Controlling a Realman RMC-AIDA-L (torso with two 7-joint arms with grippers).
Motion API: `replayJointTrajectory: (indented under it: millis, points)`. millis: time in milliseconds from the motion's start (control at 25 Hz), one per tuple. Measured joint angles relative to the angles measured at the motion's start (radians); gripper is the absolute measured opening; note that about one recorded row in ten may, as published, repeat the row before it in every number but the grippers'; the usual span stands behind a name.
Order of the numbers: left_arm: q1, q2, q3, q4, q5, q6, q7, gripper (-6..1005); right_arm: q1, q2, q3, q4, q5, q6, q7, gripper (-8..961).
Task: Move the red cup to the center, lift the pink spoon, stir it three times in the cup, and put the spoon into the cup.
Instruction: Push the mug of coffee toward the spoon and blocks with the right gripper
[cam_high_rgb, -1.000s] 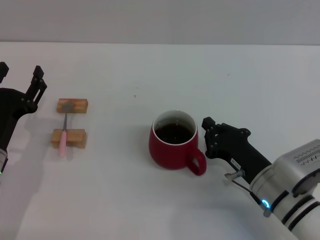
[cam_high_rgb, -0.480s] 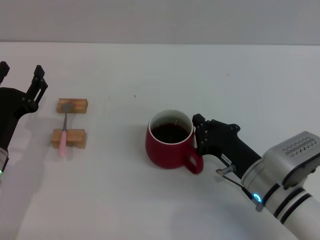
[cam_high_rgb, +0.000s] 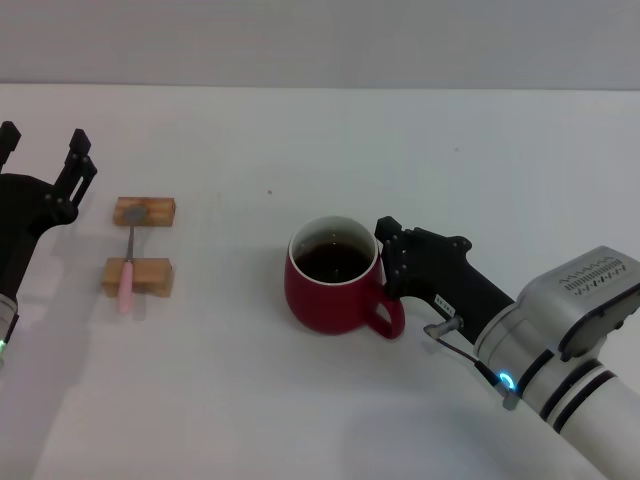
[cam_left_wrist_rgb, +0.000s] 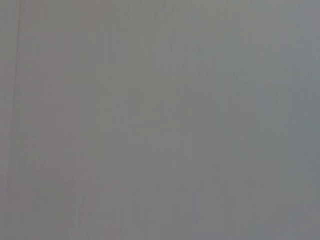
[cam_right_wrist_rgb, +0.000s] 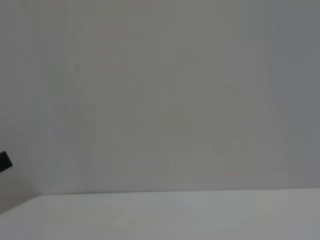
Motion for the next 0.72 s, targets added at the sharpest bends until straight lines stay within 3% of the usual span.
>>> replayJointTrajectory:
  millis: [720]
  points:
    - [0.008,0.002,-0.001,0.0,0.0,0.004,0.0,782,-0.009,-0.001,0.019,-0.009,-0.025,-0.018,0.001,-1]
